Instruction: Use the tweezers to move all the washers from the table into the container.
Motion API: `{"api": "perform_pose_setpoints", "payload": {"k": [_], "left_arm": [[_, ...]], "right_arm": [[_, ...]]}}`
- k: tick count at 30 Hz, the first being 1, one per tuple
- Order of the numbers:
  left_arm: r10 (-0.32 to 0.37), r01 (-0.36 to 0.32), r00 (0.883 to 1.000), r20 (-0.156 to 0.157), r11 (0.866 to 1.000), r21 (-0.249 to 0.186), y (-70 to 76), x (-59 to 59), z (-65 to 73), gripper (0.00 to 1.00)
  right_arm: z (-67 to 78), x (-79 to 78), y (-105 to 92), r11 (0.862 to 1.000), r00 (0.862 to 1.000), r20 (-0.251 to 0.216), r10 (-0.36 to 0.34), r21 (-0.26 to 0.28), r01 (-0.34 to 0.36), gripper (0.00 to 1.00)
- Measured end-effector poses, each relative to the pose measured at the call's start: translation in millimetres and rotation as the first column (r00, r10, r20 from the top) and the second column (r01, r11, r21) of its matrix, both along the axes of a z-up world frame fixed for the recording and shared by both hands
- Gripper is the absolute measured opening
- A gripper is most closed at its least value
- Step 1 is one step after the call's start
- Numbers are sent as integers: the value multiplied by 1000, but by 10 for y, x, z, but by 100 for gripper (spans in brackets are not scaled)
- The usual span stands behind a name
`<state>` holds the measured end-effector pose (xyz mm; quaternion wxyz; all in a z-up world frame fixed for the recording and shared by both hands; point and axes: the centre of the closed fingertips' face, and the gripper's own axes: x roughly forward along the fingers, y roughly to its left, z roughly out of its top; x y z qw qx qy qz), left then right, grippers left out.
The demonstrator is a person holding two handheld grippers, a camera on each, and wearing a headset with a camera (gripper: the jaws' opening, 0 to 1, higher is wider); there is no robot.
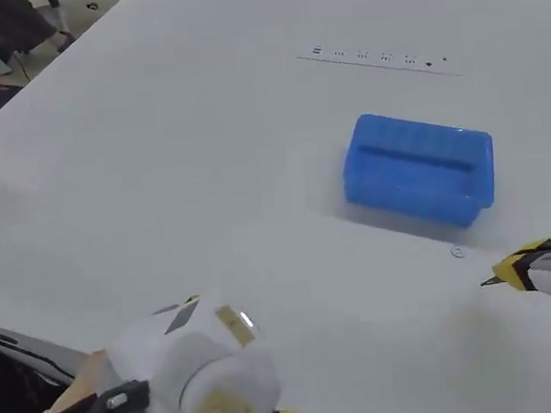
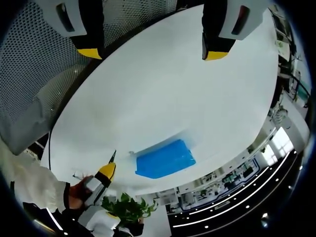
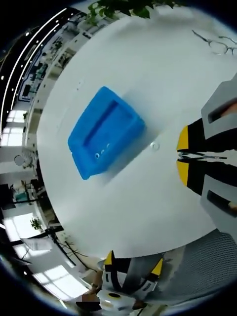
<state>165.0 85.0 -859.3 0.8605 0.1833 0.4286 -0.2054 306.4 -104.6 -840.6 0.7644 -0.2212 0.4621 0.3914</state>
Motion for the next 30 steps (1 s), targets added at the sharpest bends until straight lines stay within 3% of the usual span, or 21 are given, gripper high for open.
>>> {"api": "perform_pose_setpoints", "payload": {"k": [8, 11, 17, 21, 24, 25, 28, 30], "left_arm": [[2, -2, 1000, -10, 1000, -4, -1, -13, -7, 82], [4, -4, 1000, -10, 1000, -11, -7, -13, -3, 82], [4, -4, 1000, -11, 1000, -10, -4, -10, -6, 83], [1, -2, 1000, -22, 1000, -6, -4, -21, -22, 83], [2, -2, 1000, -24, 1000, -6, -5, -19, -24, 83], [3, -3, 1000, -25, 1000, -7, -4, -18, -25, 83], [3, -3, 1000, -27, 1000, -5, -2, -16, -28, 83], [3, -4, 1000, -29, 1000, -4, 0, -16, -31, 83]], "right_arm": [[30, 86, 79, 1000, 999, 40, -1, 26, 0, 1], [47, 102, 81, 993, 996, 66, -64, 100, 57, 1], [38, 208, 52, 971, 971, 196, -137, 220, 92, 2], [49, 186, 96, 958, 961, 225, -160, 268, 97, 2], [61, 202, 105, 956, 962, 213, -173, 271, 112, 2], [70, 212, 108, 949, 960, 202, -196, 286, 133, 2], [170, 345, 117, 888, 935, 171, -311, 403, 221, 3], [195, 405, 110, 874, 927, 170, -334, 425, 236, 3]]}}
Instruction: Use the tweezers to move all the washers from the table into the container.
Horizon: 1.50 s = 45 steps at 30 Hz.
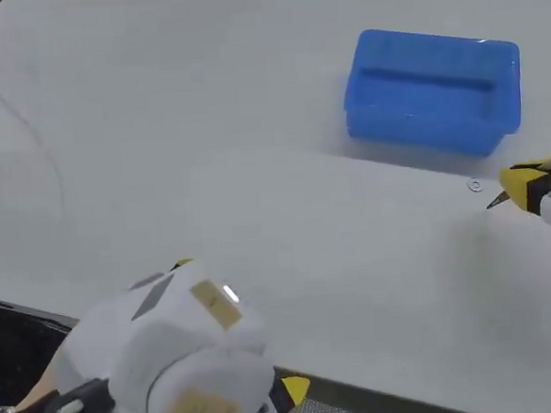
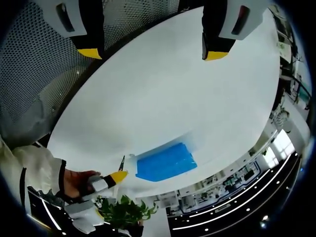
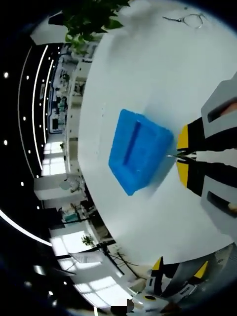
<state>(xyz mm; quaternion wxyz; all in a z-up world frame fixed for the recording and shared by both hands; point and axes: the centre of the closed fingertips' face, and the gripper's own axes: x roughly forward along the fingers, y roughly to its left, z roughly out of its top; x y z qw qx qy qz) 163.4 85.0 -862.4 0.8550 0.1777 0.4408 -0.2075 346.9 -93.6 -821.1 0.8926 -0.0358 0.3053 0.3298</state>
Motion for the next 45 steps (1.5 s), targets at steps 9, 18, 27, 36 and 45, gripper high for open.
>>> {"api": "perform_pose_setpoints", "payload": {"k": [9, 18, 27, 36, 45], "left_arm": [[-1, 1, 1000, -10, 1000, 3, 1, -3, -16, 83], [-3, 3, 1000, -10, 1000, 2, -6, -5, -16, 82], [-1, 1, 1000, -11, 1000, 4, -1, -3, -21, 82], [3, -3, 1000, -6, 1000, 5, 12, 3, -21, 82], [6, -6, 1000, 14, 1000, -18, -10, 21, 16, 84]], "right_arm": [[-9, 179, 14, 1000, 999, 28, -17, -4, 17, 3], [-86, 200, 24, 1000, 999, 26, -21, -18, 21, 4], [-127, 196, 42, 999, 999, 31, -8, -51, 10, 4], [-135, 186, 54, 996, 999, 34, -1, -84, 4, 3], [-125, 128, 59, 996, 1000, -4, -28, -86, 27, 2]]}}
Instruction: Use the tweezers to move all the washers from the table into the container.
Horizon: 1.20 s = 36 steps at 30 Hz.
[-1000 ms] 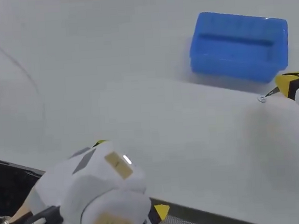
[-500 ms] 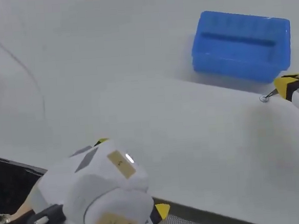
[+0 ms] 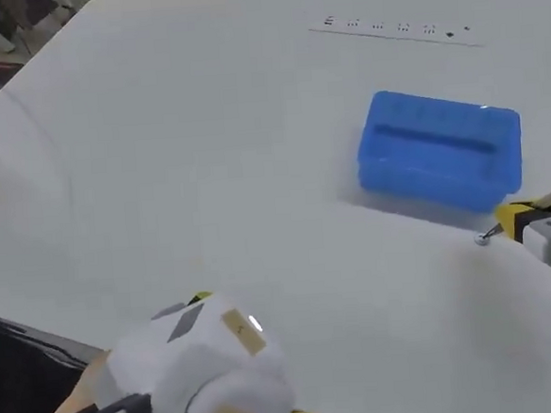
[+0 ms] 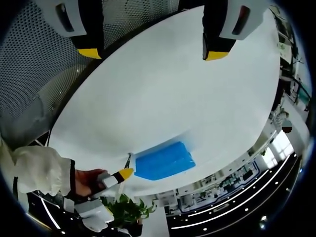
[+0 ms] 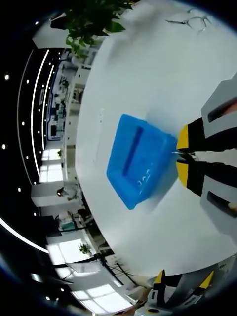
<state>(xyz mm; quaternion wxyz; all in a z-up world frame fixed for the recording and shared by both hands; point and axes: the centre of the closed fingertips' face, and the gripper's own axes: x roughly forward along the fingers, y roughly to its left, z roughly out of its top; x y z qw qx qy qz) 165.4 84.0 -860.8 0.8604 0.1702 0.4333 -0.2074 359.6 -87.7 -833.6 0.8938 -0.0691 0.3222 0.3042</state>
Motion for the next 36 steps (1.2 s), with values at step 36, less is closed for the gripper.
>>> {"api": "perform_pose_setpoints", "payload": {"k": [36], "left_arm": [[-3, 3, 999, 38, 1000, 14, 11, 33, 40, 85]], "right_arm": [[218, -98, 8, 997, 993, -98, 65, -41, -70, 1]]}}
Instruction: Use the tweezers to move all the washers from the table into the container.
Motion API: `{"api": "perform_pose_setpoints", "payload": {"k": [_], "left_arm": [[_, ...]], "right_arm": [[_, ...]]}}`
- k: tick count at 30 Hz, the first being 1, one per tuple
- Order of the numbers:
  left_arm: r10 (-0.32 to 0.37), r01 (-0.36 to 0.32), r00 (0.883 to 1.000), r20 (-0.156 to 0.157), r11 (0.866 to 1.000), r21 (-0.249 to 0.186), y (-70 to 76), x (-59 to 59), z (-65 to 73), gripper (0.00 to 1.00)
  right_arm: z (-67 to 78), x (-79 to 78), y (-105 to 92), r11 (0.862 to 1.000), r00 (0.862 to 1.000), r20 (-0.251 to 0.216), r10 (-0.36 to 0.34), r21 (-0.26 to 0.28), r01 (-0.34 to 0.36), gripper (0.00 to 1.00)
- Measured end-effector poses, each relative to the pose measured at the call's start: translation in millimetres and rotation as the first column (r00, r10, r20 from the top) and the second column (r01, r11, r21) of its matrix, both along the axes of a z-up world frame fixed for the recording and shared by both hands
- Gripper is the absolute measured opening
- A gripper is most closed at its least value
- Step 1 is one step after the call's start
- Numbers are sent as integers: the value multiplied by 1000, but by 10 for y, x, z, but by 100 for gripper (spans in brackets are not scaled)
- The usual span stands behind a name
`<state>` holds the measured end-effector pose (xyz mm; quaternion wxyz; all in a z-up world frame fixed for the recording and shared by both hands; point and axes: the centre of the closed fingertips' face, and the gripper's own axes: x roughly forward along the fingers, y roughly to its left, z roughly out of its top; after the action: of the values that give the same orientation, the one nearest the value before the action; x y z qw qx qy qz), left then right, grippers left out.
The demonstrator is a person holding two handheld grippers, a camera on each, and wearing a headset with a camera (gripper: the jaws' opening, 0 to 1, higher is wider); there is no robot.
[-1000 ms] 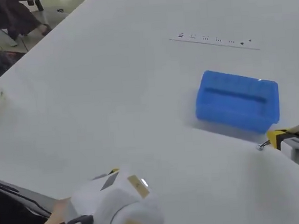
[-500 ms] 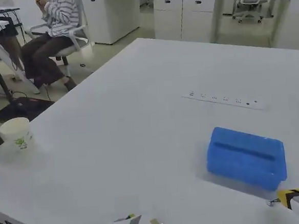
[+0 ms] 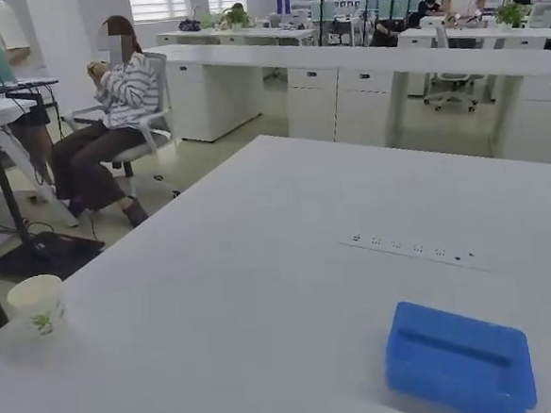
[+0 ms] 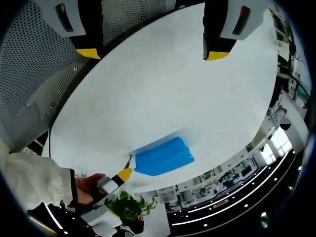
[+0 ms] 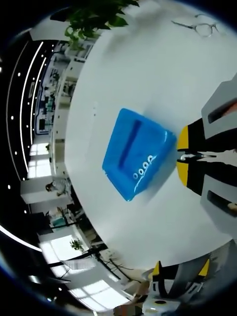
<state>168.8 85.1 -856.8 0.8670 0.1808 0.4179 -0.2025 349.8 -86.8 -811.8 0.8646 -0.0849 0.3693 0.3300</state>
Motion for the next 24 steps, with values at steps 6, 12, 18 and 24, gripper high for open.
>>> {"api": "perform_pose_setpoints", "payload": {"k": [6, 12, 18, 24], "left_arm": [[5, -5, 1000, 7, 1000, -1, 7, 12, 6, 85], [1, -1, 1000, 9, 1000, 3, 6, 13, 6, 84], [-4, 4, 1000, 8, 1000, 6, -1, 5, 4, 84], [-5, 4, 1000, 9, 1000, 4, -1, 5, 11, 84]], "right_arm": [[173, -12, -12, 1000, 1000, 28, 13, 8, -13, 1], [323, 9, -15, 1000, 999, 50, 14, 24, -15, 1], [508, 7, 3, 999, 997, 74, 5, 53, -9, 1], [614, -6, 12, 998, 996, 91, 7, 56, -12, 1]]}}
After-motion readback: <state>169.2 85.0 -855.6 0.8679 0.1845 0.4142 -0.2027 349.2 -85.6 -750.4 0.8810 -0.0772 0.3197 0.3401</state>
